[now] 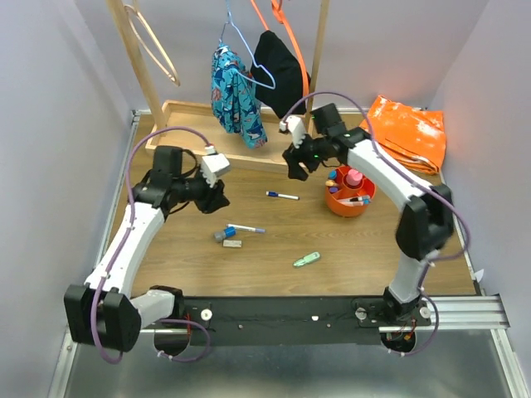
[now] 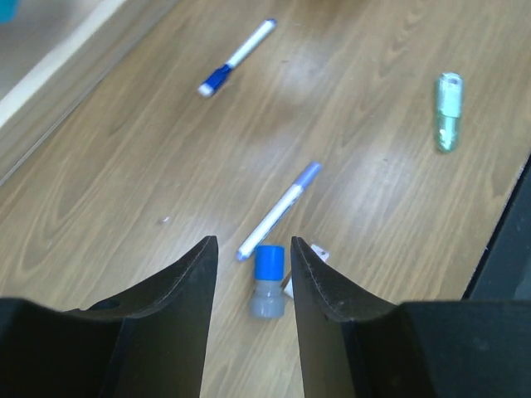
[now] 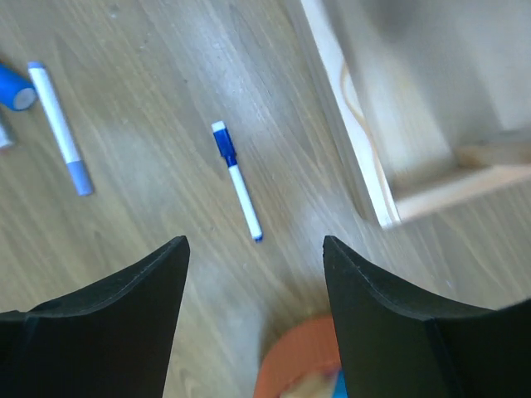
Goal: Sort the stationery into containers
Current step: Pick up the pen from the center of the board.
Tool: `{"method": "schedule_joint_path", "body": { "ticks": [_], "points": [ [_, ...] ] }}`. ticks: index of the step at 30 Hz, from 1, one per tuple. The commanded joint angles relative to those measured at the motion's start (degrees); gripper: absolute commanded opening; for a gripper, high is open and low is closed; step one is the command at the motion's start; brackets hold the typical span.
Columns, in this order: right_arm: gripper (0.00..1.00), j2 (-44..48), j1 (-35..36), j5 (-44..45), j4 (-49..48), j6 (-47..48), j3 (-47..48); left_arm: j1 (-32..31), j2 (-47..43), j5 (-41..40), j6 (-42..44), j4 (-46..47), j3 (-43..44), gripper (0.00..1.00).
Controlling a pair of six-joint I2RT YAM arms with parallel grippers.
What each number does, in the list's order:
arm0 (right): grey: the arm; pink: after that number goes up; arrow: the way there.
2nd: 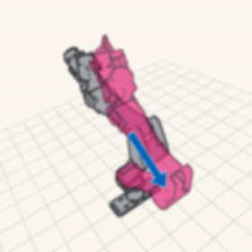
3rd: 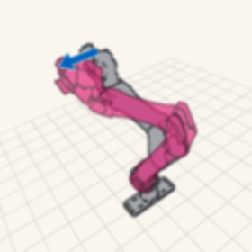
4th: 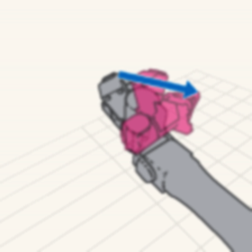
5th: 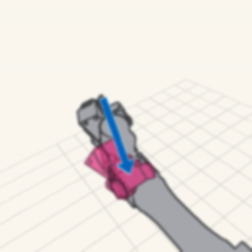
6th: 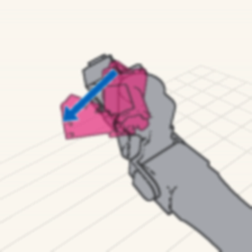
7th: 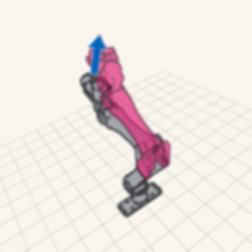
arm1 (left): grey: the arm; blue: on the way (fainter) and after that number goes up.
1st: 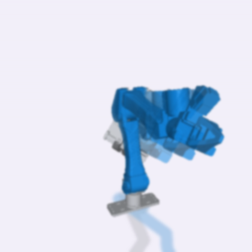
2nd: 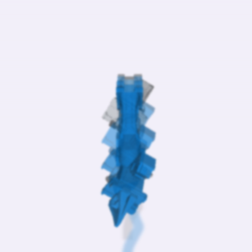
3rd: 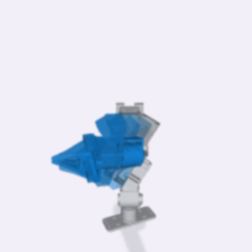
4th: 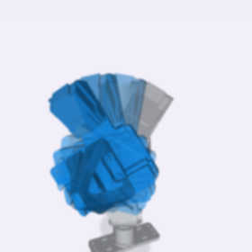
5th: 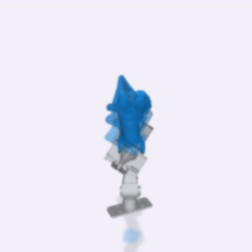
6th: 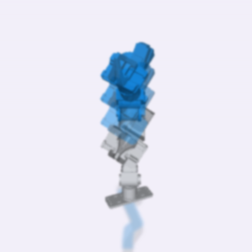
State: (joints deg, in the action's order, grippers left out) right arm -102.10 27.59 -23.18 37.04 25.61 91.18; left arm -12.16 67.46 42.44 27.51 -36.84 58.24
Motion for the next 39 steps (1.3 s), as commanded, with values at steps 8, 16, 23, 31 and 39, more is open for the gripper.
{"method": "schedule_joint_path", "body": {
  "ticks": [8, 16, 23, 31, 39],
  "points": [
    [0.71, -22.42, 5.27, 4.81, 9.02, 6.21, 16.48, 14.71, -12.09, 1.6, -7.11, 1.07, -7.87, 0.49],
    [0.71, -28.41, 8.61, 8.23, 9.63, 7.35, 21.41, 15.77, -12.62, 2.56, -8.26, 3.0, -10.42, 0.49],
    [0.7, -34.03, 10.11, 10.52, 11.65, 6.83, 26.32, 15.94, -11.91, 2.39, -8.7, 4.85, -10.69, 0.49],
    [0.64, -35.53, 10.2, 11.58, 12.36, 7.0, 25.9, 16.29, -11.74, 2.21, -8.96, 5.64, -11.57, 0.49],
    [0.3, -35.53, 12.83, 11.93, 13.75, 8.14, 25.1, 16.38, -11.39, 2.56, -9.84, 6.78, -12.54, 0.49]
  ]
}}
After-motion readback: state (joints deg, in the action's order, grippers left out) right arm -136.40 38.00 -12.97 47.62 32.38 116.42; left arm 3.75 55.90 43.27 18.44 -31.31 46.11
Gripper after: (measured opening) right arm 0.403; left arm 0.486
